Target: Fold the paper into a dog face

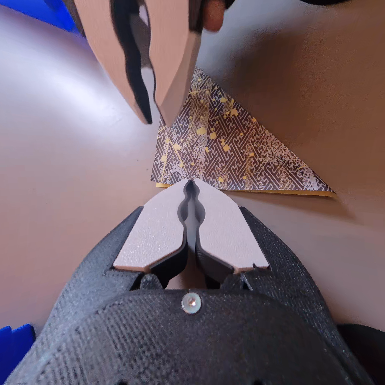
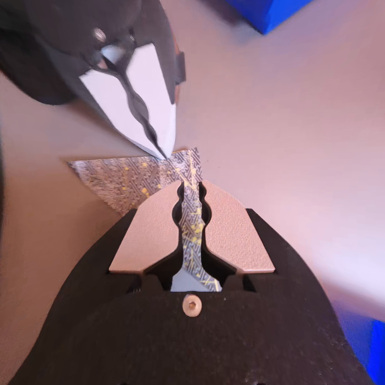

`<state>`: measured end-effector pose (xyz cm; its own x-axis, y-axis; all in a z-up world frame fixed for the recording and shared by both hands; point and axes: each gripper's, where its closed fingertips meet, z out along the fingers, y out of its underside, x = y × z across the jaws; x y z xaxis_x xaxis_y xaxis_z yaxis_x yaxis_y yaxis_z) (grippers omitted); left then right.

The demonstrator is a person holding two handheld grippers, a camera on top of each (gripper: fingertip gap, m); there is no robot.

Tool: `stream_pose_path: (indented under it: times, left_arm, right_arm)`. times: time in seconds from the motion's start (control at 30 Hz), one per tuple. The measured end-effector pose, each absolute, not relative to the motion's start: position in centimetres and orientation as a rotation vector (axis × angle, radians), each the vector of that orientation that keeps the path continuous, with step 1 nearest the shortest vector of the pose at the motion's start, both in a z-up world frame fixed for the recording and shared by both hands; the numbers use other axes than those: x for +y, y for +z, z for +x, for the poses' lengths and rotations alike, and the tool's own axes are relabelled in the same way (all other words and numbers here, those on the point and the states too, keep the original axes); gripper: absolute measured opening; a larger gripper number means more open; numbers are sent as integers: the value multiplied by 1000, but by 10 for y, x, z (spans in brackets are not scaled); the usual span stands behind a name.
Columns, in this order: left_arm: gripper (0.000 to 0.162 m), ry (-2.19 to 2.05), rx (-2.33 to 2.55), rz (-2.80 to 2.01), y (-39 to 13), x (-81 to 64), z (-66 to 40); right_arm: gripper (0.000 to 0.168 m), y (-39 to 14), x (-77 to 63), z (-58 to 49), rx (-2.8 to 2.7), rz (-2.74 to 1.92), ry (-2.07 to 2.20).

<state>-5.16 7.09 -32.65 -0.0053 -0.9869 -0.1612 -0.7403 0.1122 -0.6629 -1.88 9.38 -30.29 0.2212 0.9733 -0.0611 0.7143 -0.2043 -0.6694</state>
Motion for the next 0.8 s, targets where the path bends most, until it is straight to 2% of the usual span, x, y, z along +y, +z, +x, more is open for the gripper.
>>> stream_pose_path:
  times: [0.17, 0.5, 0.7, 0.8]
  left_arm:
    - [0, -591, 1780, -1667, -328, 71, -51]
    - [0, -544, 1696, -1679, -327, 90, -55]
    - [0, -510, 1700, -1667, -327, 90, -55]
    - [0, -515, 1697, -1667, -327, 89, -55]
  right_arm:
    - [11, -329, 93, -32, -1713, -1989, 620]
    - [14, -328, 88, -36, -1712, -1963, 699]
    - [40, -327, 98, -45, -1643, -1971, 646]
    - [41, -329, 98, -50, -1654, -1951, 632]
